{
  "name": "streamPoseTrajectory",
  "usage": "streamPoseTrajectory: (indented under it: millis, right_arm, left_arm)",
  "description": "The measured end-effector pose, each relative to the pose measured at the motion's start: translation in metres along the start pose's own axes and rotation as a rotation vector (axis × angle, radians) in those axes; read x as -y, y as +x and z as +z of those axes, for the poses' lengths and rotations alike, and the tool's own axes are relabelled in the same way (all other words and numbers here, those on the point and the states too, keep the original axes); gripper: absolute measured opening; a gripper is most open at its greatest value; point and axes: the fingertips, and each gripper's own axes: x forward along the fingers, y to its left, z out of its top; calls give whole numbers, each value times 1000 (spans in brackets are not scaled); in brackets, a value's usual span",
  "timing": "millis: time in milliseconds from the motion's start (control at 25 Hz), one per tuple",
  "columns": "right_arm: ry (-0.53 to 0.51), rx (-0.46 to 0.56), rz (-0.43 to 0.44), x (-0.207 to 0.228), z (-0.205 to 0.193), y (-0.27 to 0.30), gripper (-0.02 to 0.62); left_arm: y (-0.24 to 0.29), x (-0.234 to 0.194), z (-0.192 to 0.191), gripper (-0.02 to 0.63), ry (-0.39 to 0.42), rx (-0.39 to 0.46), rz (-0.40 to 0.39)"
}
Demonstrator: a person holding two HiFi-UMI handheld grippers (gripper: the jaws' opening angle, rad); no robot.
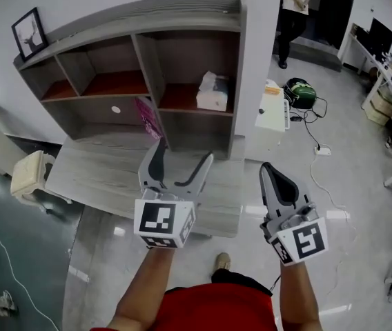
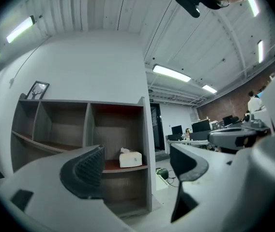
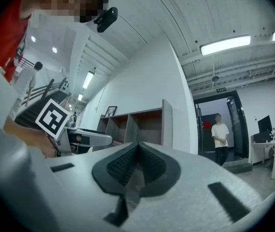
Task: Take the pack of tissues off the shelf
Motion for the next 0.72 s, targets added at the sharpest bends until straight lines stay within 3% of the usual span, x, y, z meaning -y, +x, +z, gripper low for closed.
streamPoseTrajectory:
  millis: [360, 720]
  right_arm:
    - [16, -4, 60, 62, -20, 26, 5]
    - [55, -29, -6, 99, -40, 16, 5]
  left_arm:
    - [105, -4, -30, 410, 11, -89, 76]
    - [169, -19, -78, 419, 8, -230, 120]
